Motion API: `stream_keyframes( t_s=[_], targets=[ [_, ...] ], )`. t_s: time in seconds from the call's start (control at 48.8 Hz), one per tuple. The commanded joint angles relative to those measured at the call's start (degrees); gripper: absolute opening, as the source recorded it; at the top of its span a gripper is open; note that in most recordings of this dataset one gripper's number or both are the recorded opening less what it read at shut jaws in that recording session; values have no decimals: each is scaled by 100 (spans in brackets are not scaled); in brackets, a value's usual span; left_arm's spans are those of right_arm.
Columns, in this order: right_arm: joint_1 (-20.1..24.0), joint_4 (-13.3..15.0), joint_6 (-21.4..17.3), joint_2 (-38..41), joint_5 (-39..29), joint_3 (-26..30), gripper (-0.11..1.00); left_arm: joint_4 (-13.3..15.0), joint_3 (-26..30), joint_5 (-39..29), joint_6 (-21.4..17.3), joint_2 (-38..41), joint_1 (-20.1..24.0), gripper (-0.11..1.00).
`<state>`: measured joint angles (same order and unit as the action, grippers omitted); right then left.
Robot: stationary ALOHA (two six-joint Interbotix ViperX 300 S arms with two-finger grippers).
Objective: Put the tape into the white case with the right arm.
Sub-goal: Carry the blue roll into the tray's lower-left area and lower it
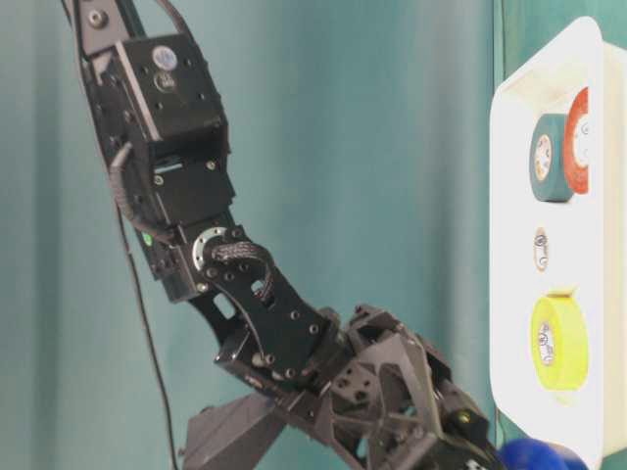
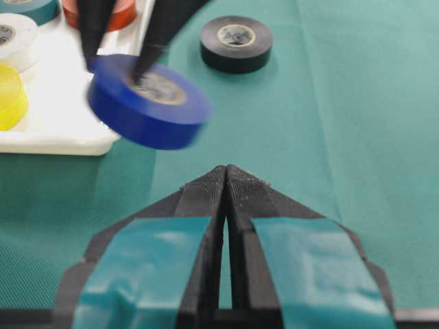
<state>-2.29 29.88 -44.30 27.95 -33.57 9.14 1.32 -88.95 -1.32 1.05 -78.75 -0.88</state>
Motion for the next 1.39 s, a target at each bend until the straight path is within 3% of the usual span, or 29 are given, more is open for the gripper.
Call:
stream_keyframes(
  t_s=[0.0, 0.267, 0.759, 1.046, 1.374],
  targets=[
    [-176, 18, 9, -316, 26, 70, 2, 9, 53, 53, 0, 44, 0, 0],
    [-396, 26, 0, -369, -79, -114, 2, 9, 53, 62, 0, 44, 0, 0],
    [-624, 35, -18, -1055, 229, -1397, 2, 9, 53, 62, 0, 44, 0, 0],
    [-659, 202, 18, -1055, 993, -1573, 2, 9, 62, 62, 0, 44, 0, 0],
    [-729, 211, -18, -1002, 1037, -1679, 1, 9, 62, 53, 0, 44, 0, 0]
  ],
)
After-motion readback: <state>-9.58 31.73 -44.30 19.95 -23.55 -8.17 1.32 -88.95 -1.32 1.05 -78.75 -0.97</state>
